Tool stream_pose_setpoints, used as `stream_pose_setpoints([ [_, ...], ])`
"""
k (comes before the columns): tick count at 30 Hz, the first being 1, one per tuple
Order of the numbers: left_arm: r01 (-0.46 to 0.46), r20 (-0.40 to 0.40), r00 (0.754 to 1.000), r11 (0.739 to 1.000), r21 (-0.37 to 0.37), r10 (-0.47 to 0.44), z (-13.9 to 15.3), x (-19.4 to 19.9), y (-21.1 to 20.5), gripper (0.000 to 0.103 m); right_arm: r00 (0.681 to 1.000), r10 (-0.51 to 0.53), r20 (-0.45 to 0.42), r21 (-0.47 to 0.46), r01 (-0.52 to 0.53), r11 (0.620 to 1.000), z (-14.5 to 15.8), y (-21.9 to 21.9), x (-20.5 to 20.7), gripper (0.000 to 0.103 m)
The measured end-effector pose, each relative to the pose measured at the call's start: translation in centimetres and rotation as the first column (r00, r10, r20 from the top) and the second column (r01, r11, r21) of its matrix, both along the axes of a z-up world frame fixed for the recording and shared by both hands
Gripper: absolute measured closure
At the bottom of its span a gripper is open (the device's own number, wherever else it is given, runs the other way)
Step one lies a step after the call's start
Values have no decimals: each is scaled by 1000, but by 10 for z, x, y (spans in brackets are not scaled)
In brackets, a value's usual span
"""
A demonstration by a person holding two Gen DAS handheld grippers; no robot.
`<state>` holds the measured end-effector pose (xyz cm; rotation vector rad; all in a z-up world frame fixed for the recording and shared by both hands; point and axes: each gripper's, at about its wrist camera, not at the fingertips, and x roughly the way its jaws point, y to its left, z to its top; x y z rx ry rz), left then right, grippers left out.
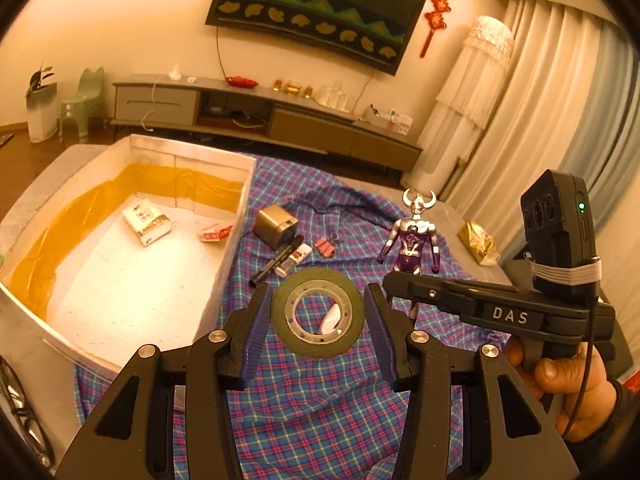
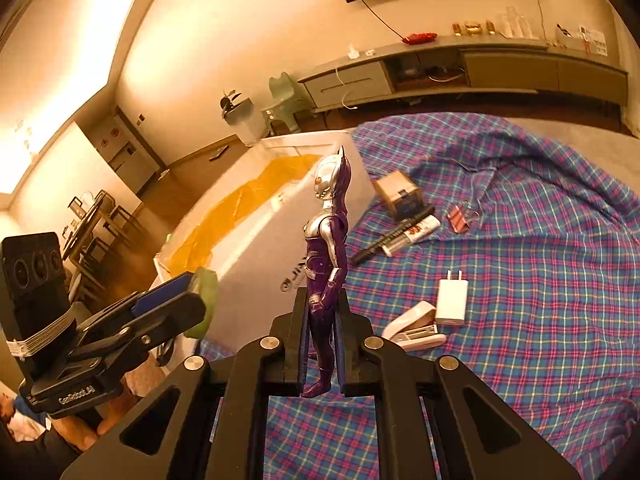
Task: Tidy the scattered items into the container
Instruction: 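Carry the tape roll and figurine over to the white foam box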
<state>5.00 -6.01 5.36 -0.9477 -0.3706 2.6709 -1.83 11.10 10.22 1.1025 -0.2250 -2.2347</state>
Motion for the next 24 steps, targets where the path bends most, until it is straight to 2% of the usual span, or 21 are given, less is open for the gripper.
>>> stream_pose_setpoints([
  [11, -50, -40, 998, 998, 30, 51, 13, 8, -26, 54, 998, 42, -43, 14, -41, 999, 23, -26, 15, 91],
  [24, -116, -60, 991, 990, 80, 121, 22, 5, -62, 54, 992, 94, -82, 29, -92, 995, 43, -61, 14, 91],
])
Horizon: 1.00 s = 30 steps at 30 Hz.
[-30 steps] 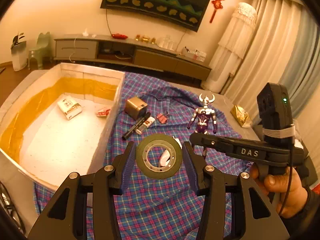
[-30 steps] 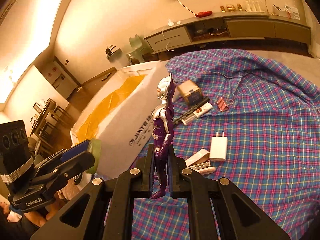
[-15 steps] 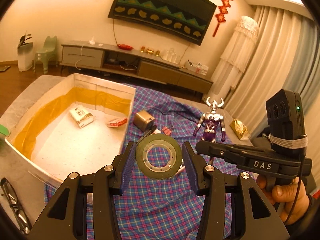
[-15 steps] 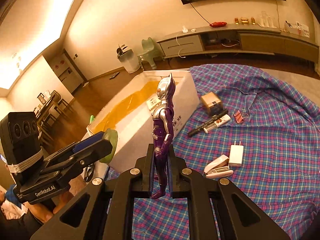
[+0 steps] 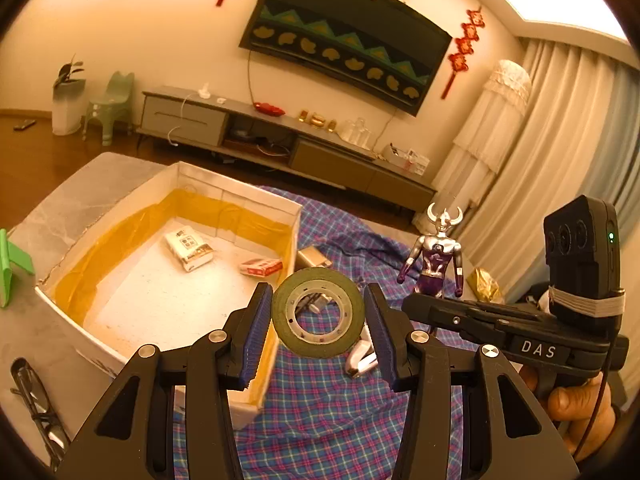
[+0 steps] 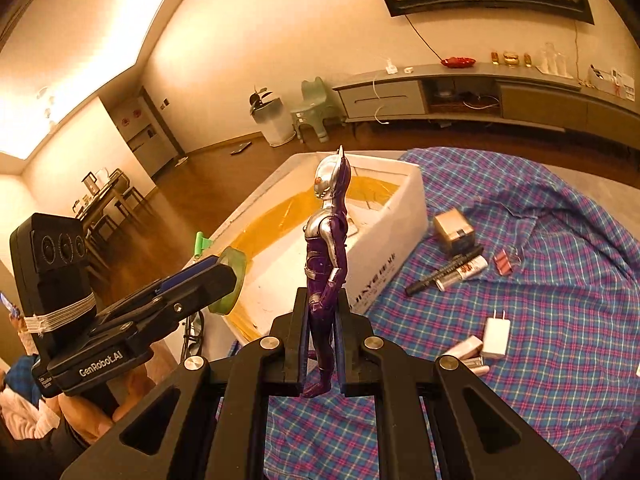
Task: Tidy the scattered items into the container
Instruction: 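Carry the tape roll and figurine over to the white foam box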
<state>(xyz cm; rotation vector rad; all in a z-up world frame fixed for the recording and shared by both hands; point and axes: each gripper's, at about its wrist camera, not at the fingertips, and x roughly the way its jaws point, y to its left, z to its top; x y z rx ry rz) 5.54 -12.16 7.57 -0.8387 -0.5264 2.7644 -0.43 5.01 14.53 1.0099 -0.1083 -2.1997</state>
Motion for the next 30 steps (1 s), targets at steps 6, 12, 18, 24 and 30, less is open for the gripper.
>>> stream_pose_setpoints([
  [6, -29, -4, 1000, 999, 22, 29, 3, -2, -16, 54, 1000, 24, -7, 8, -24, 1000, 4, -18, -6, 91],
  [12, -60, 26, 998, 998, 30, 60, -2, -10, -29, 54, 999, 43, -14, 17, -43, 999, 5, -35, -14, 91],
  [18, -97, 55, 994, 995, 36, 95, -8, -21, -44, 54, 999, 52, -9, 22, -52, 998, 4, -49, -25, 91],
  [24, -128, 57, 990, 990, 50, 125, -12, -29, -60, 54, 998, 61, -2, 33, -61, 998, 0, -60, -35, 91],
  [30, -147, 98, 985, 987, 71, 139, -20, -44, -75, 54, 997, 70, 14, 43, -70, 997, -7, -71, -46, 91],
])
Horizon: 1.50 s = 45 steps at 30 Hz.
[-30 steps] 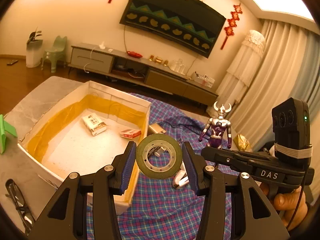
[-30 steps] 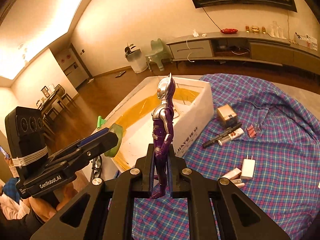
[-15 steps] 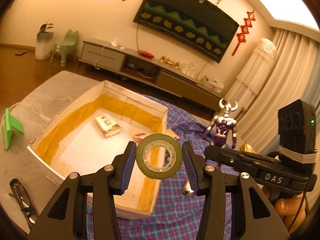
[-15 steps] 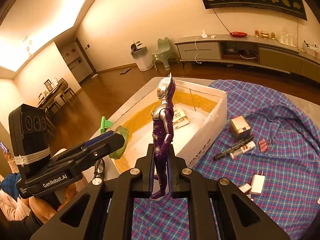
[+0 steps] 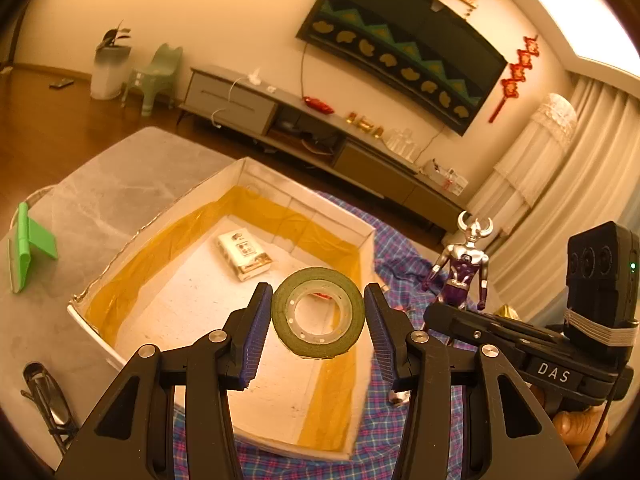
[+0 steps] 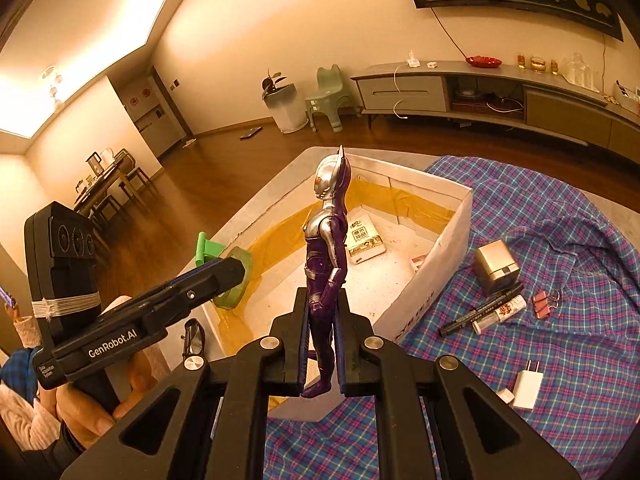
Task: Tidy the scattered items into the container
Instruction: 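Carry the tape roll and figurine over to the white foam box, then lower and release the figurine with the right gripper while the left releases the tape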
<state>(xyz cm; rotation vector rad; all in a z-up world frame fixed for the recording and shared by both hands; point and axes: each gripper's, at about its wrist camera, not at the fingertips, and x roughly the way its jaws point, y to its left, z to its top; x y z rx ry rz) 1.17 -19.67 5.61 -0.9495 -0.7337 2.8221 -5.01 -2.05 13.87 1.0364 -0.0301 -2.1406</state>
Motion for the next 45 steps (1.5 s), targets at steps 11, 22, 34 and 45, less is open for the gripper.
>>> stream_pose_setpoints([
  [11, -23, 30, 999, 999, 23, 22, -12, -17, -13, 54, 999, 23, 23, 29, -23, 999, -14, -25, -21, 91],
  [22, -60, 62, 996, 997, 48, 57, -21, -37, -28, 54, 998, 46, 39, 84, -49, 995, -30, -45, -44, 91],
  [34, -127, 162, 980, 989, 80, 113, -40, -65, -48, 54, 991, 78, 112, 179, -98, 979, -57, -78, -80, 91],
  [45, -208, 291, 943, 969, 130, 163, -67, -84, -75, 54, 971, 86, 222, 285, -149, 947, -89, -107, -116, 91],
])
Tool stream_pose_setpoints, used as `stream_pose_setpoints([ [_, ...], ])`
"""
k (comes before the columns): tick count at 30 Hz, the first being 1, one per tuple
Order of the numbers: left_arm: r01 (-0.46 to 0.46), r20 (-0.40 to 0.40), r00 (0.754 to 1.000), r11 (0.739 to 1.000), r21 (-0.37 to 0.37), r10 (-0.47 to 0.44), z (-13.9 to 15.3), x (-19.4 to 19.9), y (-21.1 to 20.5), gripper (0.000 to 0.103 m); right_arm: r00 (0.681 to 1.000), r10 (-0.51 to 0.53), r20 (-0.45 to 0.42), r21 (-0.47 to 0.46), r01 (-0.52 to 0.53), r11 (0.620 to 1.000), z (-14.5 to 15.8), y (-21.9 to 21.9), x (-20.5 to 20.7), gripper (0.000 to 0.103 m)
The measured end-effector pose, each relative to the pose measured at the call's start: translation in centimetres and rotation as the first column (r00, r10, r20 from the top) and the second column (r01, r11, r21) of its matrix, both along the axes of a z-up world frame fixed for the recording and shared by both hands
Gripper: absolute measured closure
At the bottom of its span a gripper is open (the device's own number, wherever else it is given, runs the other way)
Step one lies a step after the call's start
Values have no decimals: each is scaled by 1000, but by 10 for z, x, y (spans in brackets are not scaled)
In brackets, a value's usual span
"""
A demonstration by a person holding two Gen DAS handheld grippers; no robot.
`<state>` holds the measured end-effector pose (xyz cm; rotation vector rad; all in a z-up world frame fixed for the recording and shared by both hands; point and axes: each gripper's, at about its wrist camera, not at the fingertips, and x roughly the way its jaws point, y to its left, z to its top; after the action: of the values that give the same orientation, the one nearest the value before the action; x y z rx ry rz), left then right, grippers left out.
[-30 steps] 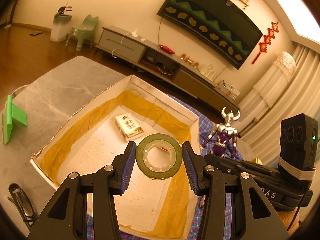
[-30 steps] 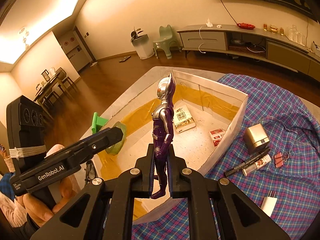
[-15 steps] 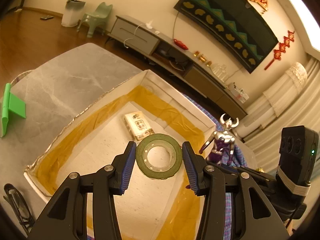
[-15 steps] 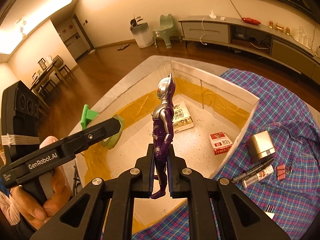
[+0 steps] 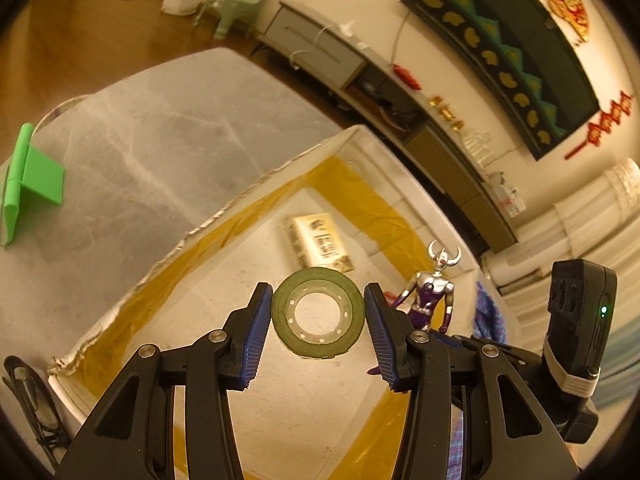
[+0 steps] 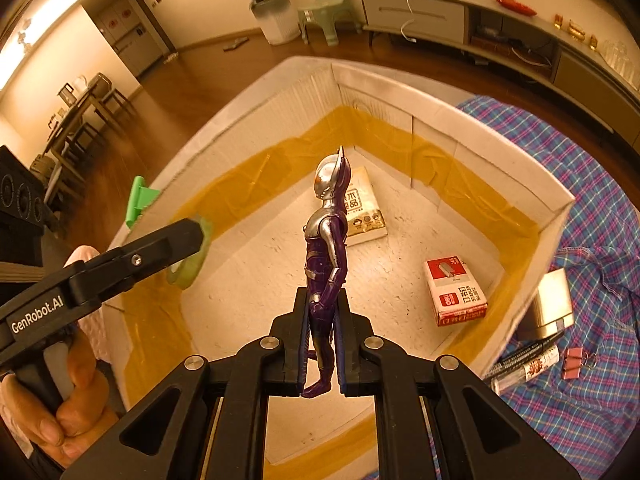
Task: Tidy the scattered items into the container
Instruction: 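Lower and release the figurine with the right gripper while the left releases the tape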
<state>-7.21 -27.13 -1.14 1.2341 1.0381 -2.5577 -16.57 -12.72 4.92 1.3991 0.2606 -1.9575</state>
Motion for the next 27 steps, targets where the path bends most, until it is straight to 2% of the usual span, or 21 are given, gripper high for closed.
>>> stream_pose_setpoints([
  [6, -17, 48, 999, 999, -46, 19, -5, -6, 1, 54, 999, 12, 43, 81, -16, 997, -16, -15, -19, 91],
  [14, -27, 77, 997, 999, -38, 30, -9, -9, -4, 54, 997, -3, 71, 153, -8, 988, -31, -24, -37, 91],
  [21, -42, 120, 992, 998, -39, 46, -14, -9, -8, 53, 996, -24, 81, 151, 12, 988, -35, -23, -40, 87],
  [27, -40, 117, 992, 998, -44, 44, -12, -6, -10, 53, 997, -19, 79, 140, 8, 990, -31, -19, -38, 87],
])
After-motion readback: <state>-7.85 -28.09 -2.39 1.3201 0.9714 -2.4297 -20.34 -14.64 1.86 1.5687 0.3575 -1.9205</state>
